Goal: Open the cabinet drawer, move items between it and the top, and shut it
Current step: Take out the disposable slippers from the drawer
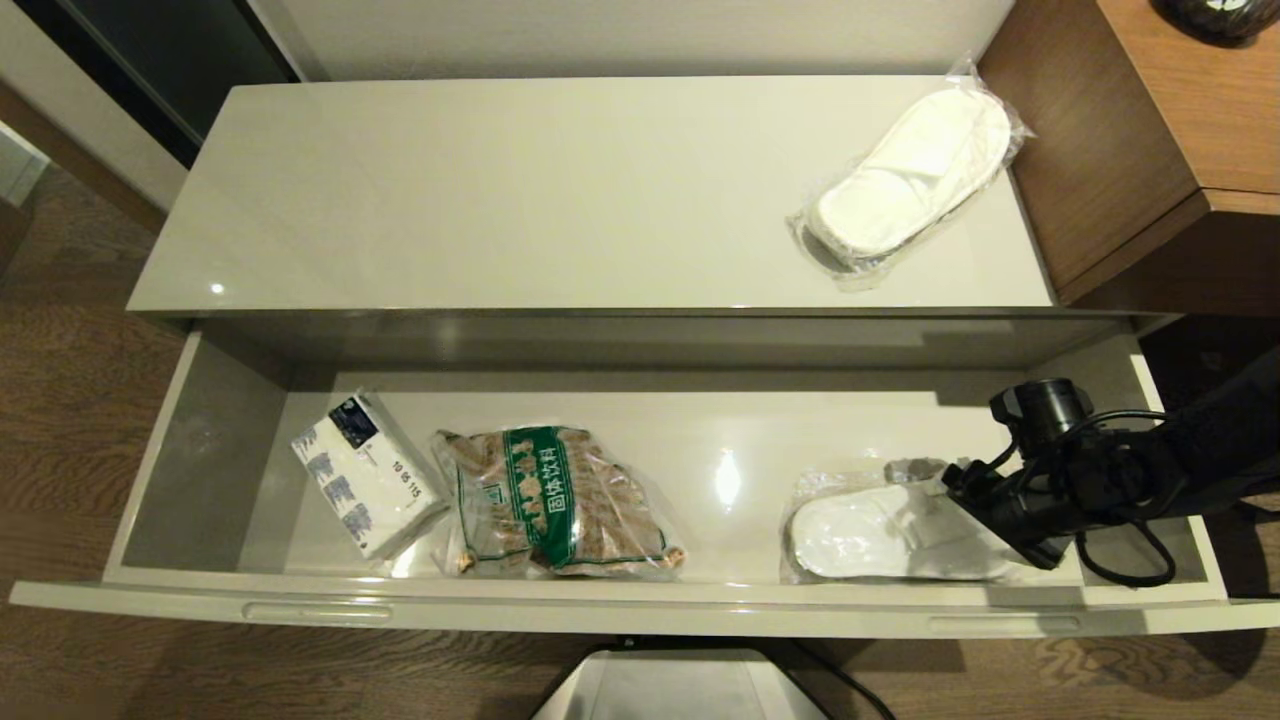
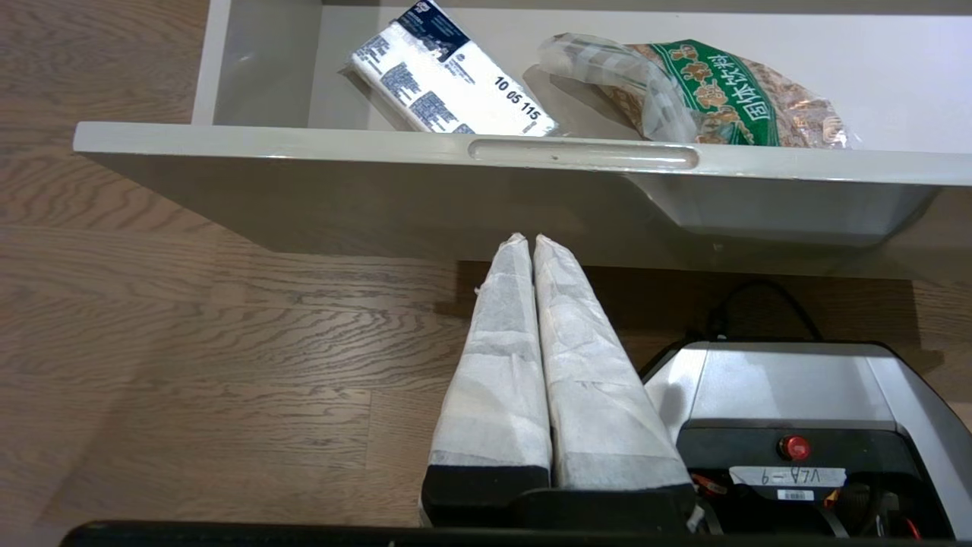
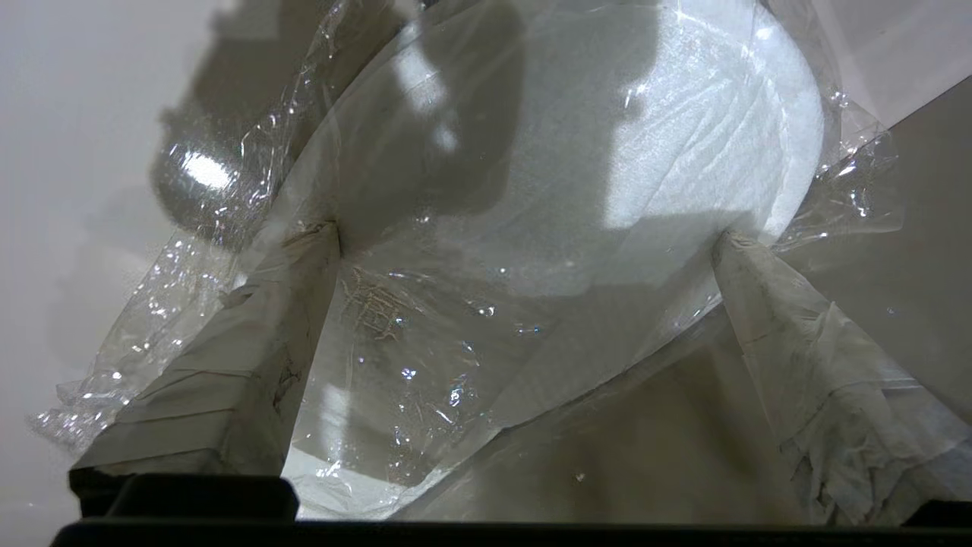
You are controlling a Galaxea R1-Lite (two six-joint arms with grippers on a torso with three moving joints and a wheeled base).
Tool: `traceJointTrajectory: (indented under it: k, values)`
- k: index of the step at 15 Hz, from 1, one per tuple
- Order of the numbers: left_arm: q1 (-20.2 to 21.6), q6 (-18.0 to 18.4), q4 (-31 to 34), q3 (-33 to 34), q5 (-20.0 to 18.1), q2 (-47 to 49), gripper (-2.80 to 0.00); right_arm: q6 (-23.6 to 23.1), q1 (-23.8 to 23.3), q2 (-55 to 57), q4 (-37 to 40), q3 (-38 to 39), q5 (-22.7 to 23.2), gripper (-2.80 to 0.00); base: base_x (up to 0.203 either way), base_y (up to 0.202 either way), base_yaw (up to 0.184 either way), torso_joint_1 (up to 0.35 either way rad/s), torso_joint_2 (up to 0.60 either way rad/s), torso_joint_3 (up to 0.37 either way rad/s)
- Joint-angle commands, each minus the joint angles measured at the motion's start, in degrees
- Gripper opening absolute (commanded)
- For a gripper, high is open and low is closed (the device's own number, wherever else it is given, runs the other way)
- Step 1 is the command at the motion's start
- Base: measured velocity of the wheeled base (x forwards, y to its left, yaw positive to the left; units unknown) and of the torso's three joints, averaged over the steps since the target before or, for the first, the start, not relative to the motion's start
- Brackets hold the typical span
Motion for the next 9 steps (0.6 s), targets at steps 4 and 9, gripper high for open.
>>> traceJointTrajectory:
  k: [4, 9]
  values:
    - [0.02, 0.0, 0.0, 0.0, 0.01, -0.03, -2.8, -0.3, 0.42, 0.43, -2.05, 0.29, -0.11, 0.0, 0.0, 0.0, 0.0, 0.0, 0.0, 0.0]
    - [0.02, 0.0, 0.0, 0.0, 0.01, -0.03, -2.8, -0.69, 3.57, -0.1, -2.03, 0.24, -0.89, 0.0, 0.0, 0.0, 0.0, 0.0, 0.0, 0.0]
